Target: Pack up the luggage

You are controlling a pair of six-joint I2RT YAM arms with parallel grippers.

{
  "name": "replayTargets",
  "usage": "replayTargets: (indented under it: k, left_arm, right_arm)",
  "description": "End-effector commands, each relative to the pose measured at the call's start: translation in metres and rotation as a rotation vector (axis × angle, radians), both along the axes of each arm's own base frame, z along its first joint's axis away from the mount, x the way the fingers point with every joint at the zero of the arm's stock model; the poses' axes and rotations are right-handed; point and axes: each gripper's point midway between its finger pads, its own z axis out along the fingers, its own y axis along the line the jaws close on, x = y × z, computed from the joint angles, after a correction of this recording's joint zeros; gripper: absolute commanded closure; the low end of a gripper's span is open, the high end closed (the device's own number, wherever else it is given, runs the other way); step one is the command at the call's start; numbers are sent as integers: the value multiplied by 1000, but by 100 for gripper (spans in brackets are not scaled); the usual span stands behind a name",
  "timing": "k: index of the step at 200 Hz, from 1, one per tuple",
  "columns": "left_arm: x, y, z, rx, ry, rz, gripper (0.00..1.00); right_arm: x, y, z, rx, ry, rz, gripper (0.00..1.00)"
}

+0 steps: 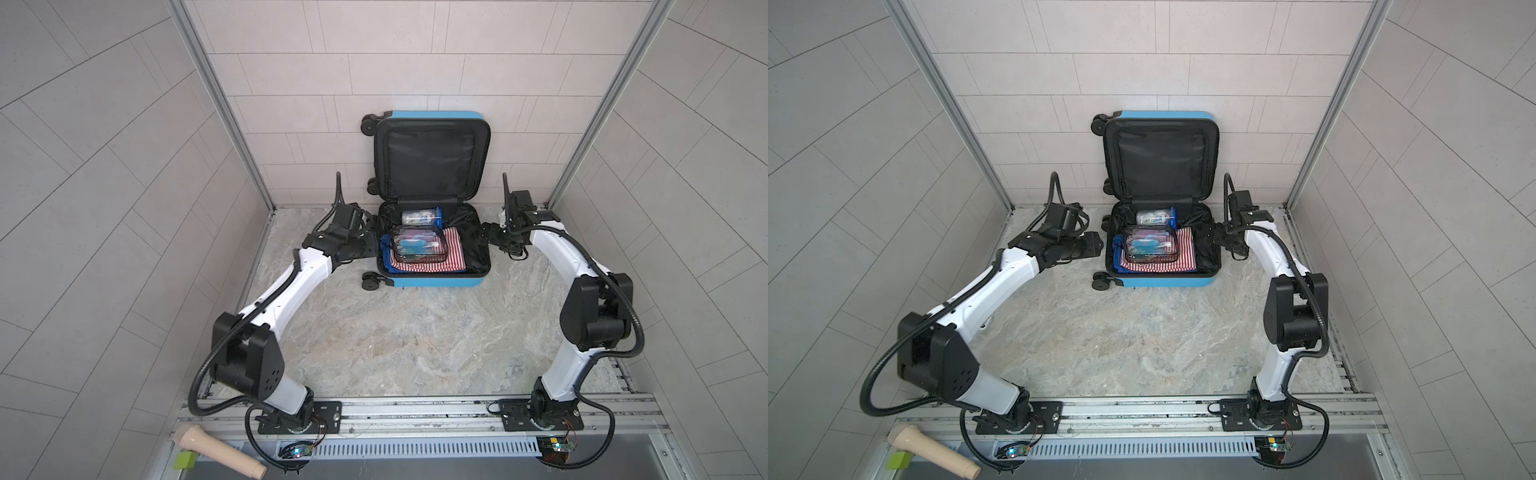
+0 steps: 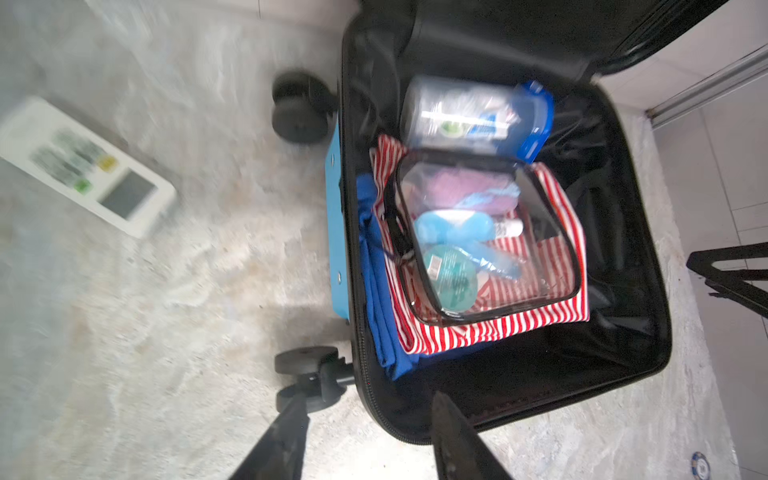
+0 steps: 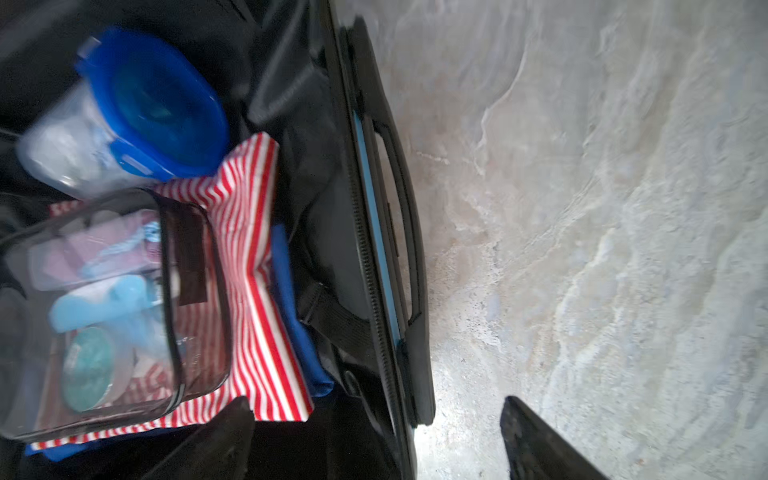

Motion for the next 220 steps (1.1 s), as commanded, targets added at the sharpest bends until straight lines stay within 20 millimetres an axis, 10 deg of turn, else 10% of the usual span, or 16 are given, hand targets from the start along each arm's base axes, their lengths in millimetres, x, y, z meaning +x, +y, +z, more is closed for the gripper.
replayTargets:
  k: [1,32,110,220]
  left_arm:
    - [9,9,54,28,-195,11,29]
    - [23,2,93,43,-312,-34,5]
    - [98,12,130,1,-477,-6,0]
    - [207,-13,139,-15,-720,-150,6]
  right_arm:
    - [-10,-1,40,-11,-74,1,5]
    - [-33,26,60,-16,-112,77,5]
    - [-113,78,66,-148,-197,244,5]
    - [-125,89,41,-22,-213,234,7]
